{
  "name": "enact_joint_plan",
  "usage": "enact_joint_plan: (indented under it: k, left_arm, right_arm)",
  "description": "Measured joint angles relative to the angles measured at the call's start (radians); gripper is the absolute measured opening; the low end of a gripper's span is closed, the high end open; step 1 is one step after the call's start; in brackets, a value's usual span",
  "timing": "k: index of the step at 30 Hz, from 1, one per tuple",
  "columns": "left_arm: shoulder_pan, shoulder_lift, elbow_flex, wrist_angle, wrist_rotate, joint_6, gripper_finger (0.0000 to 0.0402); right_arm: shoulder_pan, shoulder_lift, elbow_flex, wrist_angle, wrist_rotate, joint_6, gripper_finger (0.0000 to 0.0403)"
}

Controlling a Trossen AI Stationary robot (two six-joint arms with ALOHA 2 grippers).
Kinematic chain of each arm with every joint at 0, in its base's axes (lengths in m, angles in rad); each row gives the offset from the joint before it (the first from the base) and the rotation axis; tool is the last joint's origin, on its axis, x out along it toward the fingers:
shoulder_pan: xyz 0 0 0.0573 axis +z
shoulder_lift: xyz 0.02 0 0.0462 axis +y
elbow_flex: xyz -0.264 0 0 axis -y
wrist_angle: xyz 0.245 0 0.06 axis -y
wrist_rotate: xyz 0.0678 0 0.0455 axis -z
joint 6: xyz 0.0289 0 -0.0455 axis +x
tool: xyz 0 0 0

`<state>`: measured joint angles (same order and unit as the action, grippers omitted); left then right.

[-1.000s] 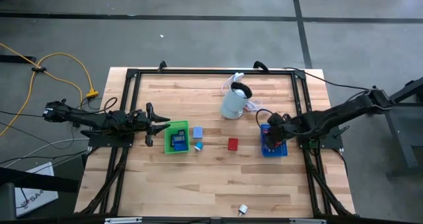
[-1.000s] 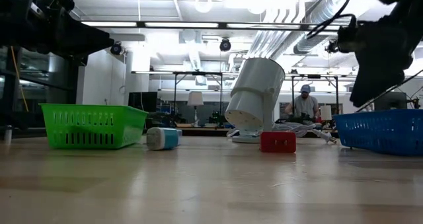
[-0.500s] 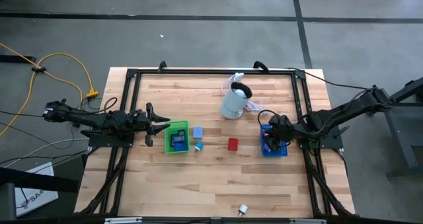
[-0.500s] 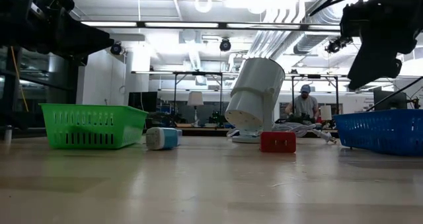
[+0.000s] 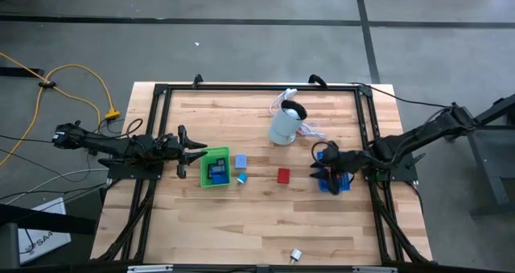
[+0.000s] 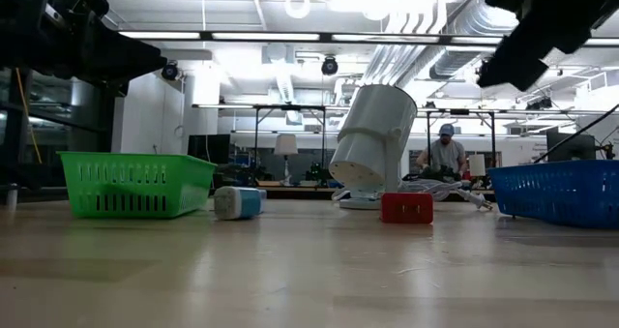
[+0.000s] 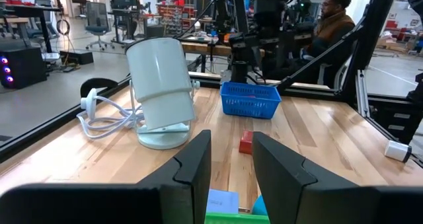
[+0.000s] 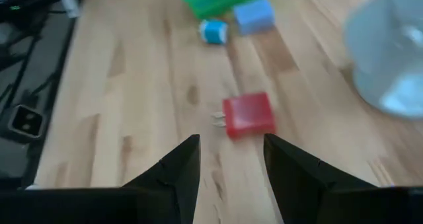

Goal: Pick & Place Office items
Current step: Put the white charger adapter into the blue bin

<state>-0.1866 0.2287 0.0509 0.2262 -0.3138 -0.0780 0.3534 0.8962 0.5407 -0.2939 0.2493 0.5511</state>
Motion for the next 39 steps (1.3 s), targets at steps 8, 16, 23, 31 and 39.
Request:
enact_joint_plan:
  k: [8, 16, 23, 31, 39]
  left_arm:
    - [0.000, 0.000, 0.000, 0.000, 0.000, 0.000, 0.0103]
    - [0.000, 0.000, 0.000, 0.000, 0.000, 0.000, 0.0103]
    - [0.000, 0.000, 0.000, 0.000, 0.000, 0.000, 0.0103]
    - [0.000, 0.000, 0.000, 0.000, 0.000, 0.000, 0.0103]
    - [0.000, 0.000, 0.000, 0.000, 0.000, 0.000, 0.0103]
  right_arm:
    - [0.000, 0.068, 0.000, 0.227, -0.132, -0.251, 0.0153]
    - [0.001, 0.123, 0.000, 0.397, -0.324, -0.546, 0.0153]
    - [0.005, 0.159, 0.000, 0.479, -0.430, -0.634, 0.0153]
    - [0.041, 0.169, 0.000, 0.498, -0.438, -0.635, 0.0153]
    - [0.082, 0.174, 0.000, 0.532, -0.348, -0.629, 0.0153]
